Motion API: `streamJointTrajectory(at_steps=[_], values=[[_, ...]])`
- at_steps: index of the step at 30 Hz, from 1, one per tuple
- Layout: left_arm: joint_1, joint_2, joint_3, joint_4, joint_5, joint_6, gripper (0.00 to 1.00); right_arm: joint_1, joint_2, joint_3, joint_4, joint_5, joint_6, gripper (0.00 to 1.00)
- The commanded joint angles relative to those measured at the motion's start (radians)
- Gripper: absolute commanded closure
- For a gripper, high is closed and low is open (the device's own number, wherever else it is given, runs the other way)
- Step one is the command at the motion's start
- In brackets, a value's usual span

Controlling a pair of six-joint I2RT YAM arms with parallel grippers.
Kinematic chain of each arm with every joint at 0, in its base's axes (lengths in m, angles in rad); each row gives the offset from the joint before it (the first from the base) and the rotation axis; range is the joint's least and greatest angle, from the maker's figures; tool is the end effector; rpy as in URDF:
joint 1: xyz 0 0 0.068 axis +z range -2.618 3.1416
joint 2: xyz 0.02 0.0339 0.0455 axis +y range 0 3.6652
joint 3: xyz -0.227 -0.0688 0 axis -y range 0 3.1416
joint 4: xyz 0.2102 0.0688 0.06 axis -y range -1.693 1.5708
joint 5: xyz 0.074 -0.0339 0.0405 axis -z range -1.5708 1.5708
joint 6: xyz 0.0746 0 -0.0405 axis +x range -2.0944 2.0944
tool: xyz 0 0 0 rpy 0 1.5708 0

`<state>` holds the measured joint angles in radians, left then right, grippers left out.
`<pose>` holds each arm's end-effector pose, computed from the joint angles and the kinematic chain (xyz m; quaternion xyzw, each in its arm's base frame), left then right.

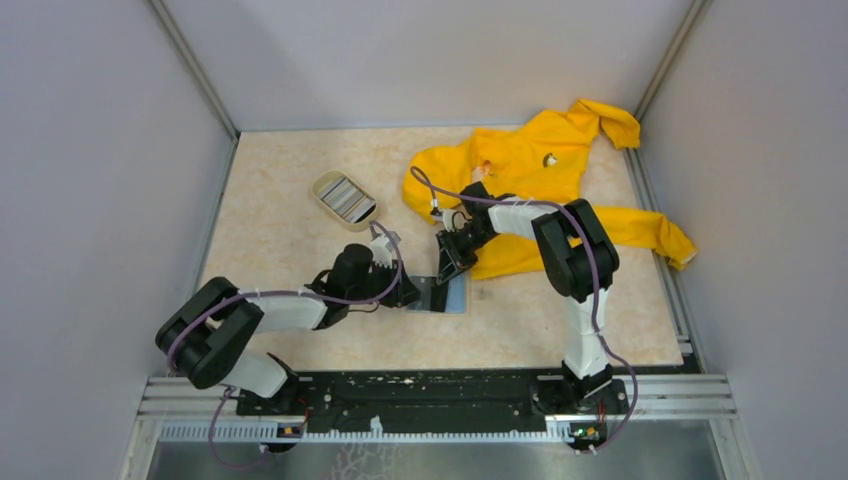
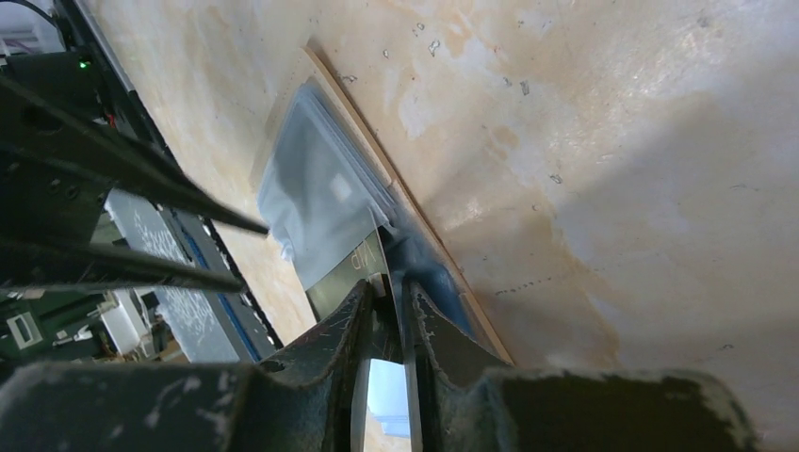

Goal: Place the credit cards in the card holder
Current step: Insert the credit card into the card holder.

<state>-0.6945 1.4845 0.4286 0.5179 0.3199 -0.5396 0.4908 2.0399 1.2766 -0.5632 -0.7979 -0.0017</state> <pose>0.2005 -0.1976 0.1120 0.1448 0.8498 -0.3950 0.3174 0.2804 0.2104 0.0917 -0.2689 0.8755 0.4013 0.0156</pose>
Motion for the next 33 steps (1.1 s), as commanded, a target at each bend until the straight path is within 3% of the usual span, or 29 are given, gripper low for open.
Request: streamJointTrajectory(at_steps=[1,6,12,23,33], values=[[-0.034,-0.095,0.001,-0.011,0.020,-0.039,0.65,0.025,0.035,-0.018,0.059,0.068,-0.021,0.81],[-0.090,-0.127,0.022,-0.009,-0.014,-0.064,0.64,0.027,0.031,-0.014,0.055,0.061,-0.030,0.79],[-0.191,-0.061,0.094,-0.024,-0.114,-0.096,0.65,0.026,0.026,-0.011,0.051,0.056,-0.035,0.79],[-0.386,0.178,0.421,-0.397,-0.605,-0.136,0.72,0.026,0.022,-0.011,0.047,0.049,-0.039,0.79],[-0.418,0.299,0.553,-0.554,-0.769,-0.143,0.72,0.026,0.020,-0.011,0.045,0.047,-0.041,0.78]])
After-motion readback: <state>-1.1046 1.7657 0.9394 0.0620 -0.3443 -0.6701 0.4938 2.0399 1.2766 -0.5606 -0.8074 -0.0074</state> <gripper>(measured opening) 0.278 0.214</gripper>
